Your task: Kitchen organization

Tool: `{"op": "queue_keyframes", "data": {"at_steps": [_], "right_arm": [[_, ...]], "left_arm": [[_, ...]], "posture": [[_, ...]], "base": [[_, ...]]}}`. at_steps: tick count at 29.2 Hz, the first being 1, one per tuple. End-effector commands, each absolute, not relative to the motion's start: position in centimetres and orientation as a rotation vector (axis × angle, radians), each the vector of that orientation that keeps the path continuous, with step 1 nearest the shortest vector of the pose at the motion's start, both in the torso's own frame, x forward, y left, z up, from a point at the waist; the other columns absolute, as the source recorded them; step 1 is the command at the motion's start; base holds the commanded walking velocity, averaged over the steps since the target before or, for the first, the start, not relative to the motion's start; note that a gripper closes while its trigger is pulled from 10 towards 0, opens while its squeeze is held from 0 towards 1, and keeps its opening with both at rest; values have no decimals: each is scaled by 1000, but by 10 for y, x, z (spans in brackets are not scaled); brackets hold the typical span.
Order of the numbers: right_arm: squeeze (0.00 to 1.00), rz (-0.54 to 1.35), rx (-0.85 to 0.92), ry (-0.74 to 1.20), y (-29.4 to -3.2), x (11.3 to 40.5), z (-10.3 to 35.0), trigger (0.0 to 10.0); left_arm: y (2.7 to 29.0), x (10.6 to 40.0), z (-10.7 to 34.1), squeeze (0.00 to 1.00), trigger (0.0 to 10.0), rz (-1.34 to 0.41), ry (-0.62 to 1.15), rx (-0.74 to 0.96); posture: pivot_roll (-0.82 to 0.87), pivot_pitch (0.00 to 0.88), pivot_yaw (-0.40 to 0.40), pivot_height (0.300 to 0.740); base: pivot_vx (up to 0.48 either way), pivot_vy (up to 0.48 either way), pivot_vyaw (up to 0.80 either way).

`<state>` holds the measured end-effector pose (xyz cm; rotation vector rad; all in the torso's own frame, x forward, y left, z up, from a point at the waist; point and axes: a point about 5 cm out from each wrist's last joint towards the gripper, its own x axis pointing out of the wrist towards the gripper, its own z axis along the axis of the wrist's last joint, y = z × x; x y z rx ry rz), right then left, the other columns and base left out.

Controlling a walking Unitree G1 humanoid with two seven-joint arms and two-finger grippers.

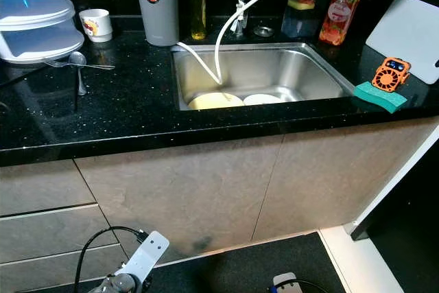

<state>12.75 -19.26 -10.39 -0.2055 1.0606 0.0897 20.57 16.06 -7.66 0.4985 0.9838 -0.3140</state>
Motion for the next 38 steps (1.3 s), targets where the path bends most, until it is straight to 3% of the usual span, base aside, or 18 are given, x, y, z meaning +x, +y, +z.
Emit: {"op": "queue_keyframes", "data": {"at_steps": [1,38], "right_arm": [[0,75,-199,1072,-196,125,-104,10000],[0,65,-198,1054,-200,128,-102,10000]], "left_arm": [[162,207,-76,0,10000,-325,985,522],[161,204,-78,0,10000,-336,991,528]], "posture": [[-8,0,-39,740],[-39,0,-42,740]], "base": [[0,0,0],[0,0,0]]}}
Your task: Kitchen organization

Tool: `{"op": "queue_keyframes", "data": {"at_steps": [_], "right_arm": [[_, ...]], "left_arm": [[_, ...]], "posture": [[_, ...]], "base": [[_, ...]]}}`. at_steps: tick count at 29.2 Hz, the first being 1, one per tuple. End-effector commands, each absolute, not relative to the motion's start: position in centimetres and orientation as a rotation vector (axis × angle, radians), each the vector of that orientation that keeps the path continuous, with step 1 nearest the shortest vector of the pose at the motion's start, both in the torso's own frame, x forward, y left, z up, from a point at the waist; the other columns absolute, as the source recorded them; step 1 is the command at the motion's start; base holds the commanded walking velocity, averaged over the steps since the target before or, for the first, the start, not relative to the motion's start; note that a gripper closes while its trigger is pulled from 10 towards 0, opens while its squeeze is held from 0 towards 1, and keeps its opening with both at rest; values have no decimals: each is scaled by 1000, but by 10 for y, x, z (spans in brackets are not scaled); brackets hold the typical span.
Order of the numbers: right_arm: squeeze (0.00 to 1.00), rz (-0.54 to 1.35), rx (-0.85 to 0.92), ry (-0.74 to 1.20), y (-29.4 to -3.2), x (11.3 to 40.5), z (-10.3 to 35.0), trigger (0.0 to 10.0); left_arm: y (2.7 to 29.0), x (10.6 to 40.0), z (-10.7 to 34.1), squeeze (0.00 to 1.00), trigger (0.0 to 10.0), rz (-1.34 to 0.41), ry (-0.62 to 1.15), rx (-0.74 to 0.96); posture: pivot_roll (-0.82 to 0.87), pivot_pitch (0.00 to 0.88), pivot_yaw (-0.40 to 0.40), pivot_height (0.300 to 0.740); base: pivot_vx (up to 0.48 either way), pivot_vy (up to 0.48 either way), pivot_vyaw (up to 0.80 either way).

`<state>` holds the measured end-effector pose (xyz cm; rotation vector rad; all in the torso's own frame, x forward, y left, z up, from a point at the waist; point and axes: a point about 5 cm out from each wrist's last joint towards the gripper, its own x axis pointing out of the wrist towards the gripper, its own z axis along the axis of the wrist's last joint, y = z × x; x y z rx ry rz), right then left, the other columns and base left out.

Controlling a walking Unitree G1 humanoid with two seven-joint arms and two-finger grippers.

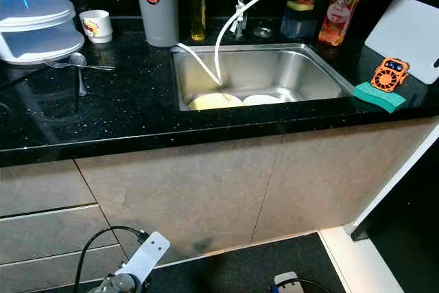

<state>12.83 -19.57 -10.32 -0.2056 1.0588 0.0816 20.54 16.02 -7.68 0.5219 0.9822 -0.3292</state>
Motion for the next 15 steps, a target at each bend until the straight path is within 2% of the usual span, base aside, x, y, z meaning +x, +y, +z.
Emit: {"op": "queue_keyframes", "data": {"at_steps": [1,15], "right_arm": [[0,64,-199,1054,-200,128,-102,10000],[0,67,-197,1039,-199,132,-101,10000]], "left_arm": [[161,204,-78,0,10000,-336,991,528],[160,203,-78,0,10000,-328,993,520]], "posture": [[-39,0,-42,740],[-41,0,-46,740]], "base": [[0,0,0],[0,0,0]]}}
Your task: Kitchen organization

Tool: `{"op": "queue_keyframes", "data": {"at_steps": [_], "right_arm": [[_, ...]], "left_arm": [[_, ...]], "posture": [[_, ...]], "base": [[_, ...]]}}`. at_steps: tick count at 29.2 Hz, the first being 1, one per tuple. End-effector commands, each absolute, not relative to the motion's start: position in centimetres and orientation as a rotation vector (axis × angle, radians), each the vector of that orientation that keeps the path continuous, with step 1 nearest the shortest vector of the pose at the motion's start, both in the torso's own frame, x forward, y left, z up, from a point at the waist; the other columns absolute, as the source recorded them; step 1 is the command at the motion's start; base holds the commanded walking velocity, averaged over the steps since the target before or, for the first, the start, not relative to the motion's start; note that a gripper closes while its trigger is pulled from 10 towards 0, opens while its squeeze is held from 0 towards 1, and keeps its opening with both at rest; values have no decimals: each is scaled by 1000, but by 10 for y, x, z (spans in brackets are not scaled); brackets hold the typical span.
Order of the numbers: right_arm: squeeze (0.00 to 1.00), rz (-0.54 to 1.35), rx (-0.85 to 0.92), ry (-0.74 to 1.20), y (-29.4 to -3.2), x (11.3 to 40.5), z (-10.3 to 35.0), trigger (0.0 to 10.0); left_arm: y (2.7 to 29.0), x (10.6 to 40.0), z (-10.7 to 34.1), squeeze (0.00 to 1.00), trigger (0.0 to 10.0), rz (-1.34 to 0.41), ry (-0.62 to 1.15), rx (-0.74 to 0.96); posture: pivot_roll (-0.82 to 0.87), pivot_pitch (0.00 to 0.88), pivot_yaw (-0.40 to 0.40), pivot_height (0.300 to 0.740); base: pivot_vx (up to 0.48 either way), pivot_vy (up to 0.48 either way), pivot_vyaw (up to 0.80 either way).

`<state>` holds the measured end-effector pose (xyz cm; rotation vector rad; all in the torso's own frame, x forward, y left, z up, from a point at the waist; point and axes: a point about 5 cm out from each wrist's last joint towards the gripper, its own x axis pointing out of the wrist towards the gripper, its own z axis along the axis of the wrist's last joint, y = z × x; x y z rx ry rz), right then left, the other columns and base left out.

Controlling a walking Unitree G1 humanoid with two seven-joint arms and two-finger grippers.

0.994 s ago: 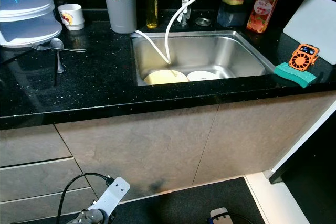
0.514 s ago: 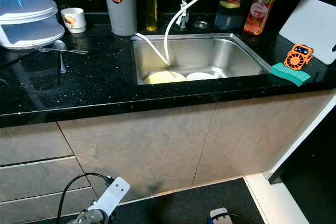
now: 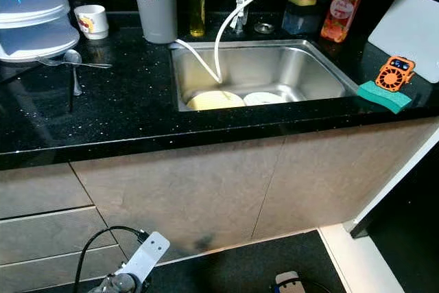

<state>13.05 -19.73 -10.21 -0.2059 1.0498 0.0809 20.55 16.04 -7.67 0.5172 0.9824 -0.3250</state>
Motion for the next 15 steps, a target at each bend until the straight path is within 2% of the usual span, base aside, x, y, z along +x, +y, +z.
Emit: {"op": "queue_keyframes", "data": {"at_steps": [1,15], "right_arm": [[0,68,-195,1036,-198,133,-101,10000],[0,64,-193,1031,-199,135,-100,10000]], "left_arm": [[160,203,-78,0,10000,-327,993,518],[160,205,-77,0,10000,-322,991,514]], "posture": [[-42,0,-46,740],[-40,0,-42,740]], "base": [[0,0,0],[0,0,0]]}}
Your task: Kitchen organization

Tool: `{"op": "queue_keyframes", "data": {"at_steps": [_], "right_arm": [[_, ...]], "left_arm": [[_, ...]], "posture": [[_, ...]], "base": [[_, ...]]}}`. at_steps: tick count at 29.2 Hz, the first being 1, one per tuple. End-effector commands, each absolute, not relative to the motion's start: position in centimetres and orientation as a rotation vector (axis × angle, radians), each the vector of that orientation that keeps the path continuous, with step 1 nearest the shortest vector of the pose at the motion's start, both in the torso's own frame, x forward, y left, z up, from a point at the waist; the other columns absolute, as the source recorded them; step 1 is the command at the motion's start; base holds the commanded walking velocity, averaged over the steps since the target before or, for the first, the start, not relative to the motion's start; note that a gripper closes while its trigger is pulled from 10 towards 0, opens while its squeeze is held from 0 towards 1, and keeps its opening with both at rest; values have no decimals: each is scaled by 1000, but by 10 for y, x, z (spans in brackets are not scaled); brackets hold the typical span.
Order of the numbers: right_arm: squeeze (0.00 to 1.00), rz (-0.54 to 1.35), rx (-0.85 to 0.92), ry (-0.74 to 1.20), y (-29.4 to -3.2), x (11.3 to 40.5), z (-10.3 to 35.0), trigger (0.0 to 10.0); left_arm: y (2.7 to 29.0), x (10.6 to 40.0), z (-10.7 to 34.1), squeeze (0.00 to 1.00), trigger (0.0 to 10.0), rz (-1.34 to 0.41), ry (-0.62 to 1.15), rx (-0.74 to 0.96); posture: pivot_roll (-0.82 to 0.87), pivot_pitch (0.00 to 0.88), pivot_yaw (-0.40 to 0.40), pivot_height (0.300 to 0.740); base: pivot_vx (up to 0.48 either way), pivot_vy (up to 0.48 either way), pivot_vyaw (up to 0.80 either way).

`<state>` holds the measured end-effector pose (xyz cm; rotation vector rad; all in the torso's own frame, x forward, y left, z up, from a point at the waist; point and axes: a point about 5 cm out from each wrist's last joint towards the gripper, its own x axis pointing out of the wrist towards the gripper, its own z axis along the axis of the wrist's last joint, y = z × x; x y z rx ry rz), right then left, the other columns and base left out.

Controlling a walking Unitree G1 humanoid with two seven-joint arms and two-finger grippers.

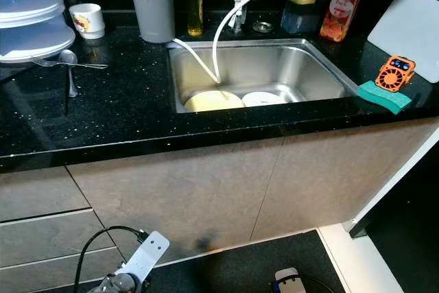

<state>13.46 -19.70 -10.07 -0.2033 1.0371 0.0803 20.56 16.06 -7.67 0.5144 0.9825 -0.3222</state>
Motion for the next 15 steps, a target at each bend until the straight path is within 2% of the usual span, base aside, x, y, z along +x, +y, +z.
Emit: {"op": "queue_keyframes", "data": {"at_steps": [1,15], "right_arm": [[0,65,-193,1031,-199,135,-100,10000],[0,64,-182,1038,-196,131,-102,10000]], "left_arm": [[161,205,-77,0,10000,-320,991,512],[162,205,-77,0,10000,-323,990,521]], "posture": [[-40,0,-42,740],[-43,0,-38,740]], "base": [[0,0,0],[0,0,0]]}}
